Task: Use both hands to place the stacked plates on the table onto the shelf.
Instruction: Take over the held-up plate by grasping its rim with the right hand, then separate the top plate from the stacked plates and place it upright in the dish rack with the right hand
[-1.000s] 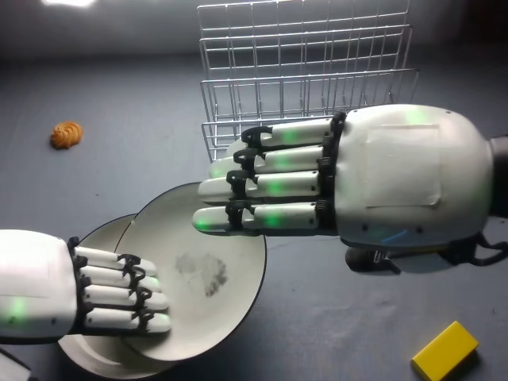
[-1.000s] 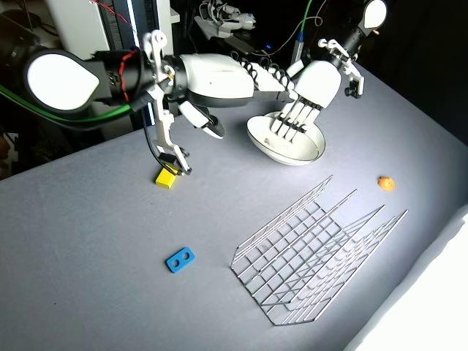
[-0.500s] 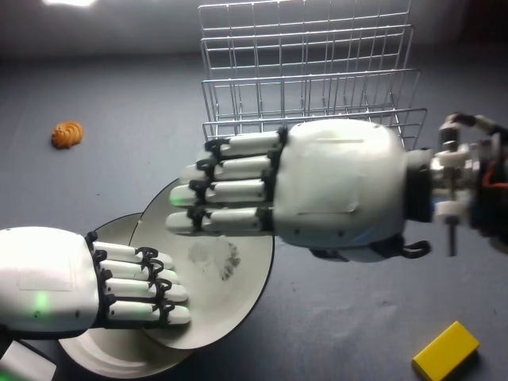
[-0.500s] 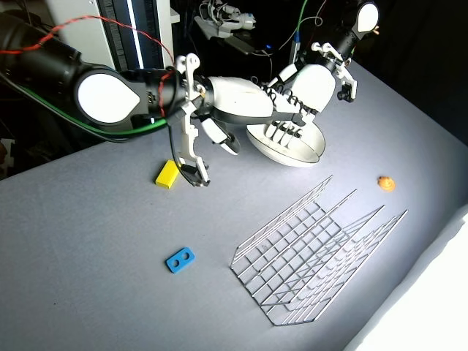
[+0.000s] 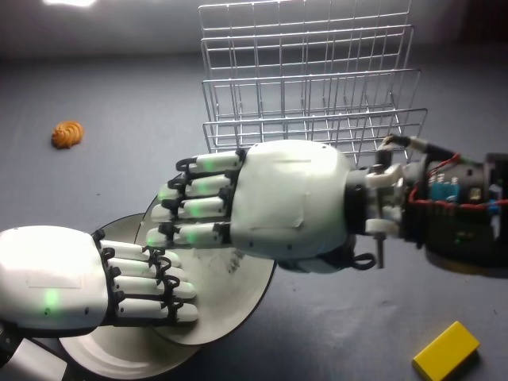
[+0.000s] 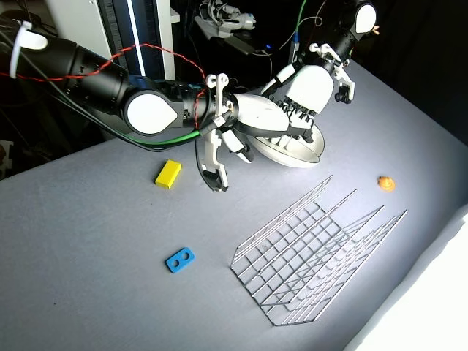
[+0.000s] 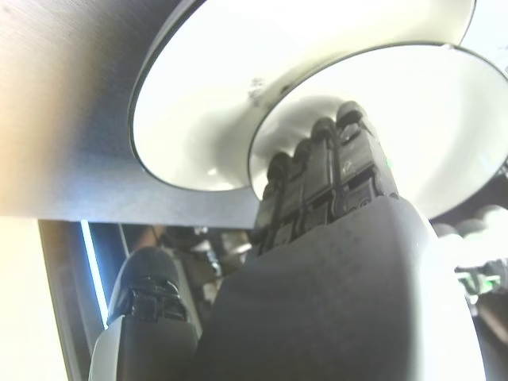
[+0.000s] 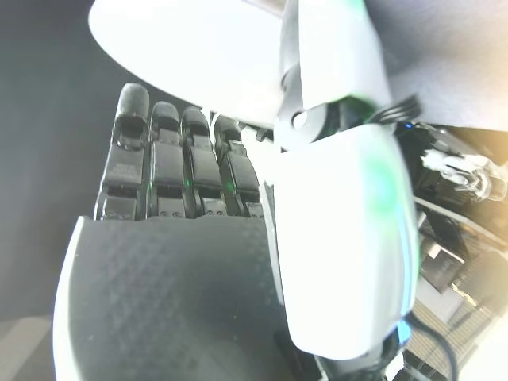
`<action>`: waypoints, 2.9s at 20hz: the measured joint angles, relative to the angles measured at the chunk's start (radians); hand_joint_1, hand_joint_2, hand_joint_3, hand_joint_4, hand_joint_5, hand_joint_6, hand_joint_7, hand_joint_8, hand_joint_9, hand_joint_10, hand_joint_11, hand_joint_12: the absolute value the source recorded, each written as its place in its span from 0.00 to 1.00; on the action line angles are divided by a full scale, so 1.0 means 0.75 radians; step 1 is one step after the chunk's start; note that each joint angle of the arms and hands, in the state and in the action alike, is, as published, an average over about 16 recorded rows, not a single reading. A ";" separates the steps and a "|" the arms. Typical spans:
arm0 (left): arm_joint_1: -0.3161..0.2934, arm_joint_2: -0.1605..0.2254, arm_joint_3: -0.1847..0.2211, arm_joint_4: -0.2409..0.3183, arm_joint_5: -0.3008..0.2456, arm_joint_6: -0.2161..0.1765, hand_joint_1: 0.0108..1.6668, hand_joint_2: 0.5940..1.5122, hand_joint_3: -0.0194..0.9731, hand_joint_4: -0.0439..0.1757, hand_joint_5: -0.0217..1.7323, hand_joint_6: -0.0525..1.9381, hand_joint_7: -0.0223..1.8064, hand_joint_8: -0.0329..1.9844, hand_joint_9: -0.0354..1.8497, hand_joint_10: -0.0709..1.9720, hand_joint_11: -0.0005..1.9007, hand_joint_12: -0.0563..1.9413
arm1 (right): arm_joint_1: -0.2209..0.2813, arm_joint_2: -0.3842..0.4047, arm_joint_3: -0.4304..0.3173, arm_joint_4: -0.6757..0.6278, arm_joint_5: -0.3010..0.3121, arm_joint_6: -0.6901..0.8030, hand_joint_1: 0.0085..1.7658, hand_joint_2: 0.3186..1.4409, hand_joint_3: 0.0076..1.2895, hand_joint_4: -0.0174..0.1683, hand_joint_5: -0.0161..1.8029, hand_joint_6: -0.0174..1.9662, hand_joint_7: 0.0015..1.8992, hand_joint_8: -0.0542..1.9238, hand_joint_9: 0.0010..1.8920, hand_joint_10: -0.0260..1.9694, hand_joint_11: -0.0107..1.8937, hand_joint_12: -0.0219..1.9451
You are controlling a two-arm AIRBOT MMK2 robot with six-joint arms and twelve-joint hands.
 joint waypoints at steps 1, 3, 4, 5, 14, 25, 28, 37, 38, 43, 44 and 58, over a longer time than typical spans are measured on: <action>0.000 -0.001 -0.001 -0.003 0.001 0.000 0.00 0.64 0.03 0.20 0.04 0.03 0.01 0.01 0.03 0.04 0.01 0.03 | -0.002 -0.015 0.008 0.012 -0.005 -0.018 0.76 0.52 0.00 0.12 0.09 0.02 0.08 0.03 0.08 0.02 0.02 0.37; -0.001 -0.002 -0.002 -0.007 0.003 0.000 0.00 0.64 0.03 0.20 0.04 0.03 0.01 0.01 0.03 0.03 0.01 0.03 | -0.008 -0.043 0.024 0.033 -0.013 -0.053 0.75 0.53 0.00 0.12 0.11 0.02 0.10 0.03 0.10 0.02 0.02 0.41; -0.001 -0.002 -0.002 -0.008 0.003 0.000 0.00 0.64 0.03 0.20 0.04 0.03 0.01 0.01 0.03 0.03 0.01 0.03 | -0.010 -0.056 0.031 0.042 -0.016 -0.068 0.74 0.54 0.00 0.12 0.12 0.02 0.11 0.03 0.11 0.02 0.02 0.43; -0.001 -0.002 -0.002 -0.009 0.004 0.000 0.00 0.64 0.03 0.20 0.04 0.03 0.01 0.01 0.03 0.03 0.01 0.03 | -0.013 -0.067 0.038 0.050 -0.018 -0.081 0.73 0.55 0.00 0.12 0.14 0.02 0.12 0.03 0.12 0.02 0.02 0.46; -0.001 -0.002 0.004 -0.017 -0.004 0.000 0.00 0.64 0.03 0.20 0.03 0.03 0.01 0.01 0.03 0.03 0.01 0.03 | -0.027 -0.124 0.083 0.076 -0.001 -0.156 0.65 0.58 0.00 0.11 0.32 0.09 0.31 0.09 0.32 0.06 0.13 0.63; -0.086 0.024 0.085 -0.013 -0.037 0.000 0.00 0.64 0.03 0.20 0.02 0.04 0.02 0.02 0.03 0.04 0.01 0.03 | -0.022 -0.115 0.076 0.071 0.068 -0.155 0.63 0.57 0.00 0.17 0.46 0.39 0.47 0.35 0.55 0.07 0.35 0.67; -0.135 0.043 0.133 -0.014 -0.049 0.000 0.00 0.64 0.03 0.20 0.03 0.04 0.02 0.02 0.03 0.04 0.01 0.03 | -0.015 -0.100 0.058 0.074 0.076 -0.152 0.63 0.56 0.00 0.21 0.47 0.46 0.47 0.40 0.58 0.07 0.37 0.66; -0.264 0.136 0.299 -0.023 -0.092 -0.001 0.00 0.62 0.03 0.22 0.04 0.04 0.03 0.02 0.03 0.04 0.01 0.03 | 0.034 -0.013 -0.039 0.079 0.086 -0.147 0.65 0.58 0.00 0.25 0.49 0.52 0.52 0.46 0.61 0.06 0.36 0.65; -0.272 0.148 0.311 -0.023 -0.099 -0.001 0.00 0.61 0.03 0.22 0.05 0.04 0.03 0.02 0.03 0.04 0.01 0.03 | 0.043 0.000 -0.052 0.080 0.087 -0.147 0.66 0.58 0.00 0.24 0.50 0.53 0.52 0.46 0.61 0.06 0.36 0.65; -0.298 0.202 0.357 -0.020 -0.129 -0.001 0.00 0.61 0.03 0.22 0.06 0.04 0.04 0.02 0.03 0.04 0.01 0.03 | 0.098 0.067 -0.107 0.089 0.090 -0.136 0.67 0.59 0.00 0.23 0.51 0.54 0.54 0.47 0.61 0.05 0.36 0.64; -0.302 0.212 0.361 -0.019 -0.134 -0.001 0.00 0.61 0.03 0.22 0.06 0.04 0.04 0.02 0.03 0.04 0.01 0.03 | 0.111 0.081 -0.116 0.092 0.091 -0.130 0.67 0.59 0.00 0.23 0.52 0.54 0.54 0.47 0.61 0.05 0.36 0.63; -0.332 0.259 0.384 0.006 -0.168 -0.001 0.00 0.61 0.03 0.22 0.05 0.04 0.04 0.02 0.03 0.04 0.01 0.03 | 0.365 0.227 -0.079 0.034 0.067 0.344 0.67 0.60 0.00 0.22 0.53 0.53 0.56 0.46 0.62 0.04 0.38 0.61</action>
